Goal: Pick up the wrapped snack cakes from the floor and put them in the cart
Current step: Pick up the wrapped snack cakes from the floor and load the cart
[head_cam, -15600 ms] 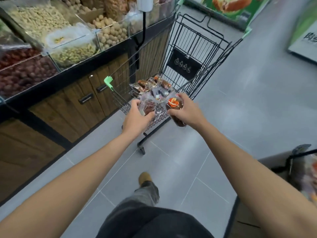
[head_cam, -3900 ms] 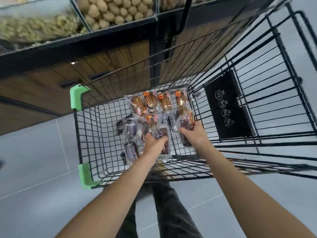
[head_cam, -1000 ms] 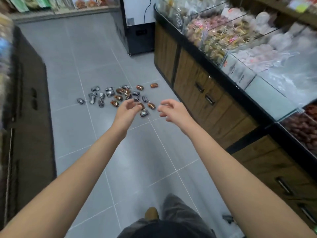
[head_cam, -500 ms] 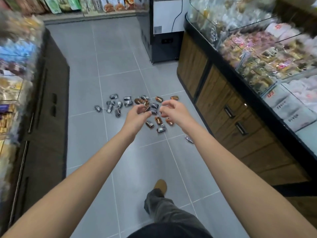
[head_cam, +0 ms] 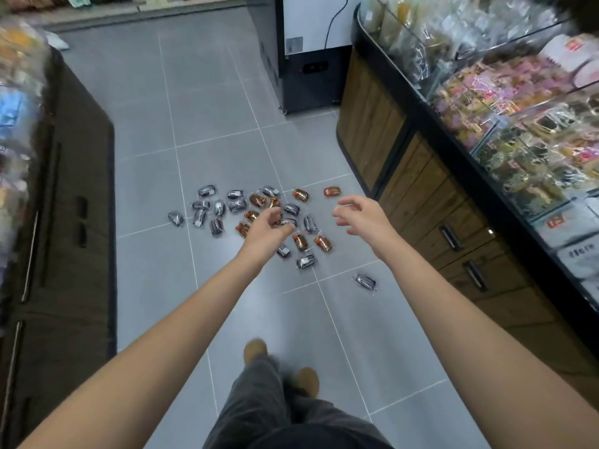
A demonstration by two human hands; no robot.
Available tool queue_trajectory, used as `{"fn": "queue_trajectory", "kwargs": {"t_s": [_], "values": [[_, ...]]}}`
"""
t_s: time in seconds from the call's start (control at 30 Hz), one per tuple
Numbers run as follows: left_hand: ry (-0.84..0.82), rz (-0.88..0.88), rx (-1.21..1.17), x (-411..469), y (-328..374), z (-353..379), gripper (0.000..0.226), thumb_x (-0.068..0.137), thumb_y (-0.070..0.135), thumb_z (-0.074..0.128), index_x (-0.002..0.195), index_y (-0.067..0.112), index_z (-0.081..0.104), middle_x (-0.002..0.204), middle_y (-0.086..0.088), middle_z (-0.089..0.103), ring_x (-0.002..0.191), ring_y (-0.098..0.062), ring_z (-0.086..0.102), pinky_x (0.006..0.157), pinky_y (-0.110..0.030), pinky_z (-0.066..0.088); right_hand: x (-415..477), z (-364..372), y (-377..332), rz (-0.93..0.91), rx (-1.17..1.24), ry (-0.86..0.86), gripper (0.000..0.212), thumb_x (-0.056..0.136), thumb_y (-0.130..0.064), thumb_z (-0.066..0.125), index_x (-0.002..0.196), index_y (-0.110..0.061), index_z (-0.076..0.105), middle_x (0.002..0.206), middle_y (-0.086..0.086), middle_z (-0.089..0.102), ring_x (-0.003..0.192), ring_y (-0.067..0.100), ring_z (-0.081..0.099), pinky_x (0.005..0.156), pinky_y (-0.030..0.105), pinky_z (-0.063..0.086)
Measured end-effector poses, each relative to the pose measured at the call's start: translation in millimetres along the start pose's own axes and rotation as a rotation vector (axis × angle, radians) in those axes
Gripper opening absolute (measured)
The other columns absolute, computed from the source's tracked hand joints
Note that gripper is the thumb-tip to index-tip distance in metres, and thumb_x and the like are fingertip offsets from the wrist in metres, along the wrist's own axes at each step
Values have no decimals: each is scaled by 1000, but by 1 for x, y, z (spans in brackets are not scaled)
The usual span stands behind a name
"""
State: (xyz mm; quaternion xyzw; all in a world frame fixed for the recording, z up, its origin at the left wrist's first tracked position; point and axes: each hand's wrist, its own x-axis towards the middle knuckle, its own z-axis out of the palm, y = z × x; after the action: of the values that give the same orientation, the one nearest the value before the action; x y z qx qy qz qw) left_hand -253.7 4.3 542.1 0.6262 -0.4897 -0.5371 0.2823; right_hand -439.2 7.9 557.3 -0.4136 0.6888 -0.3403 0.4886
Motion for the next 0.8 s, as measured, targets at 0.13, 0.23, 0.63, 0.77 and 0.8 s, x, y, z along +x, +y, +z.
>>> {"fn": "queue_trajectory", "kwargs": {"t_s": [0.13, 0.23, 0.63, 0.77, 0.8], "values": [[-76, -21, 90, 56, 3, 20, 55, 89, 15, 61, 140, 12, 40, 139, -4, 46, 107, -11, 48, 88, -22, 34, 44, -12, 11, 69, 9, 22, 29, 90, -17, 62, 117, -10, 57, 97, 4, 63, 80, 10, 62, 56, 13, 44], [-137, -28, 124, 102, 4, 33, 55, 90, 15, 60, 141, 12, 39, 142, -3, 44, 107, -9, 45, 87, -22, 34, 81, -15, 20, 131, 11, 25, 29, 89, -16, 61, 117, -11, 57, 89, -1, 63, 82, 10, 63, 65, 18, 46], [-208, -130, 283, 303, -59, 73, 43, 86, 11, 60, 127, 11, 50, 113, 7, 51, 107, -13, 49, 84, -18, 36, 287, 34, 80, 295, -136, 89, 23, 85, -10, 51, 104, -20, 60, 84, -8, 60, 75, 6, 56, 66, 11, 40], [-185, -207, 330, 368, -128, 114, 53, 86, 21, 61, 135, 14, 43, 135, -4, 47, 121, -20, 48, 93, -23, 35, 364, 50, 141, 326, -147, 89, 28, 81, -6, 57, 77, -33, 52, 72, -17, 54, 61, -8, 53, 52, -1, 37], [-175, -217, 346, 382, -149, 126, 54, 86, 23, 60, 136, 15, 42, 137, -4, 46, 122, -21, 48, 92, -23, 33, 383, 53, 161, 334, -157, 76, 29, 81, -5, 59, 77, -33, 51, 73, -17, 53, 63, -8, 54, 54, 0, 37]]}}
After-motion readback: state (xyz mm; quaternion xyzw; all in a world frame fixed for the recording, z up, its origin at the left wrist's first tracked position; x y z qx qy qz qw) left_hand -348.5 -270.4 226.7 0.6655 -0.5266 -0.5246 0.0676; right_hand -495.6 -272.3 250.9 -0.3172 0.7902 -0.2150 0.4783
